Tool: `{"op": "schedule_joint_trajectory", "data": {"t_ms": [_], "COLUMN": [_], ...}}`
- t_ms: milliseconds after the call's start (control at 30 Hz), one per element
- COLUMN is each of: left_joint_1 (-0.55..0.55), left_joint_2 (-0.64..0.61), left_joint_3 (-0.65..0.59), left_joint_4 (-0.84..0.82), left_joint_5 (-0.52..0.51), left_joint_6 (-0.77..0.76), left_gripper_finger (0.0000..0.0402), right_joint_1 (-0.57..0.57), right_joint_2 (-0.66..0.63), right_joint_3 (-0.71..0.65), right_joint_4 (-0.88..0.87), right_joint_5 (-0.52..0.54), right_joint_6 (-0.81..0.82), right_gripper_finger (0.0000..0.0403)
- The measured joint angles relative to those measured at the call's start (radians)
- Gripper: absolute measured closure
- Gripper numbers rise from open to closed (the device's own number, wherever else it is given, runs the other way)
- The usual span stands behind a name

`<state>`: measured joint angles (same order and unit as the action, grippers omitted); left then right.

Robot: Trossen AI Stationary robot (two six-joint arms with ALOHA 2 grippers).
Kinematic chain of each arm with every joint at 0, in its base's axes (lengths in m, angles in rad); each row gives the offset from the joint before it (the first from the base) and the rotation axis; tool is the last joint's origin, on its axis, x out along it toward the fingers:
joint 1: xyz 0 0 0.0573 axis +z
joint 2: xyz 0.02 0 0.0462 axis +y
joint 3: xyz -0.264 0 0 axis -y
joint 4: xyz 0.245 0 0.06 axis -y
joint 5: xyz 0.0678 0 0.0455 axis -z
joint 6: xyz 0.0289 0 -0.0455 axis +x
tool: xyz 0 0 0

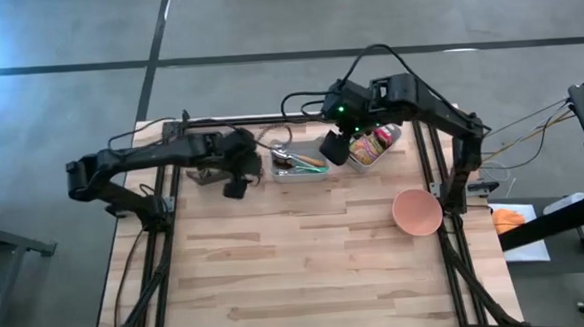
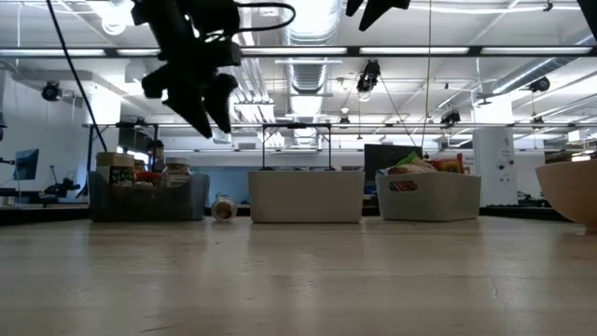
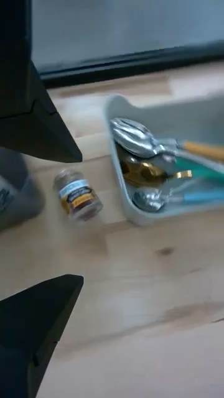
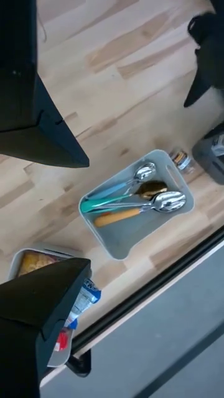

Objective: Pick & Place Food Item
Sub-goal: Put the brown seasoning bottle into the black bin

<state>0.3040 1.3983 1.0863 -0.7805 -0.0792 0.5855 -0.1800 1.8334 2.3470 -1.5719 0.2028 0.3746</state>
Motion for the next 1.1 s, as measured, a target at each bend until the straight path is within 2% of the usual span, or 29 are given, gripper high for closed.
{"op": "schedule_joint_trajectory", "data": {"t_ms": [167, 400, 667, 1100], "left_joint_1": [-0.001, -0.001, -0.001, 0.070], "left_joint_2": [0.080, 0.211, 0.304, 0.342], "left_joint_3": [-0.009, -0.011, -0.011, -0.013], "left_joint_4": [0.037, 0.103, 0.092, 0.151], "left_joint_5": [-0.039, -0.087, -0.096, -0.115], "left_joint_6": [0.269, 0.506, 0.643, 0.853], "left_gripper_finger": [0.0089, 0.0089, 0.0089, 0.0089], "right_joint_1": [0.021, 0.068, 0.112, 0.150], "right_joint_2": [-0.014, -0.029, -0.042, -0.046], "right_joint_3": [-0.002, -0.002, -0.002, -0.002], "right_joint_4": [0.000, 0.000, 0.001, 0.001], "right_joint_5": [0.001, 0.001, -0.001, -0.001], "right_joint_6": [-0.013, -0.011, 0.016, 0.017], "right_gripper_finger": [0.0156, 0.0156, 0.0156, 0.0156]}}
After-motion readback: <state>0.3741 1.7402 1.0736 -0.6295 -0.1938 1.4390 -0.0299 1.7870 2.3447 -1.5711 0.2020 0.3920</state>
